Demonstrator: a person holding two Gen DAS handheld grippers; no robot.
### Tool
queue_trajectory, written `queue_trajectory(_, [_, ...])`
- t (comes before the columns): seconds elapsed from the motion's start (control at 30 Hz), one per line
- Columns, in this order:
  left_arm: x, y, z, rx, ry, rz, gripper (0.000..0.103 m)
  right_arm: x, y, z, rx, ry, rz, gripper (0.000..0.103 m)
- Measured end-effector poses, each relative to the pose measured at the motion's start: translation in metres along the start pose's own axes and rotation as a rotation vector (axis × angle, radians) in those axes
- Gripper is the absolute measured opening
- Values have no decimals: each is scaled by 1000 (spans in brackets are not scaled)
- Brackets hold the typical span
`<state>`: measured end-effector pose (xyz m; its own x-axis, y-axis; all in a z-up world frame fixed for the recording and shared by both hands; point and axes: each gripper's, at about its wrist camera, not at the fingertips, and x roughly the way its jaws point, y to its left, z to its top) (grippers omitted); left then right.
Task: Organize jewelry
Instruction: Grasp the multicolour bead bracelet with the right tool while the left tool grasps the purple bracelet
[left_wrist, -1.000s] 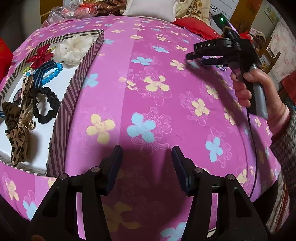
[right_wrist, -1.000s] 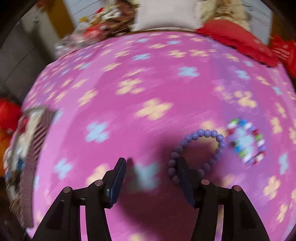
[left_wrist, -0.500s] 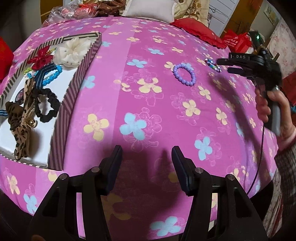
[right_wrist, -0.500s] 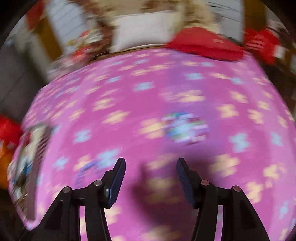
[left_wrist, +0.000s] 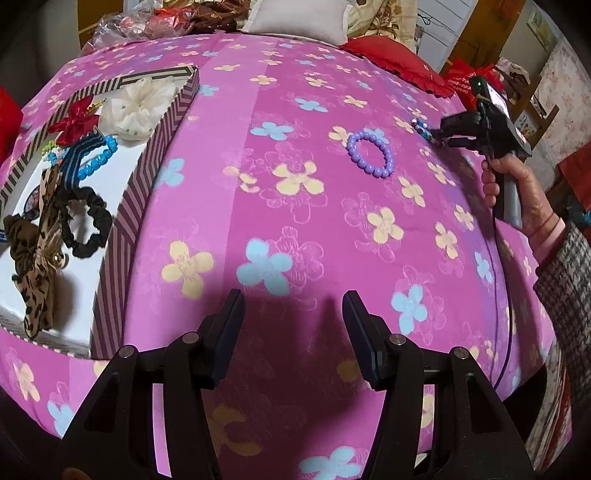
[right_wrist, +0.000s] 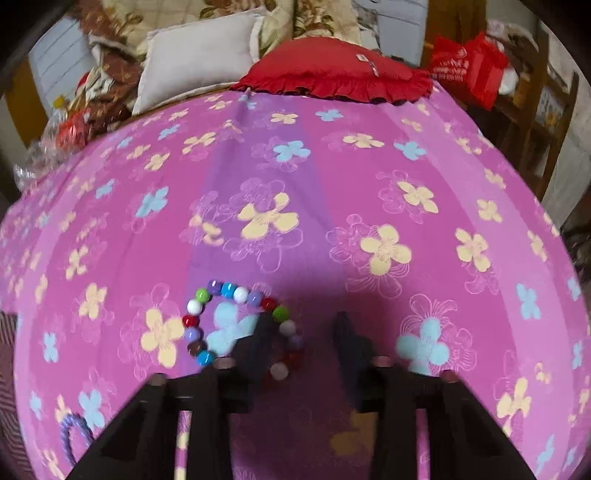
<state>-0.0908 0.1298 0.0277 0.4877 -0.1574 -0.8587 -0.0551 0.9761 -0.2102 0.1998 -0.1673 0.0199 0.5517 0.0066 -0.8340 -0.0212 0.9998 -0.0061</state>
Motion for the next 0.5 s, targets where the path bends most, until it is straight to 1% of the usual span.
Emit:
queue_trajectory(0.1, [-5, 0, 10, -3, -12, -2, 55, -10, 5, -17, -28, 18, -2, 9])
queue_trajectory(0.17, [-9, -2, 19, 1, -26, -1, 55, -22, 8, -39, -64, 18, -2, 9])
queue_trajectory(0.23, [-12, -7, 32, 16, -39, 11, 55, -36, 9, -64, -76, 21, 25, 9])
queue_trajectory(0.3, [-11, -11, 44, 28, -39, 6, 55, -52, 8, -93, -75, 21, 69, 9])
queue_trajectory(0.33, [-9, -14, 50, 33, -35, 4, 55, -60, 7, -109, -79, 8, 90, 9])
queue_trajectory(0.37, [-4, -18, 58, 40, -29, 4, 55, -65, 6, -118, -81, -8, 98, 9])
queue_trajectory(0.47, [16, -32, 83, 65, -14, 16, 55, -72, 2, -136, -75, -87, 126, 9])
queue_trajectory(0.5, [24, -38, 92, 79, -10, 20, 55, -72, 1, -137, -68, -99, 139, 9])
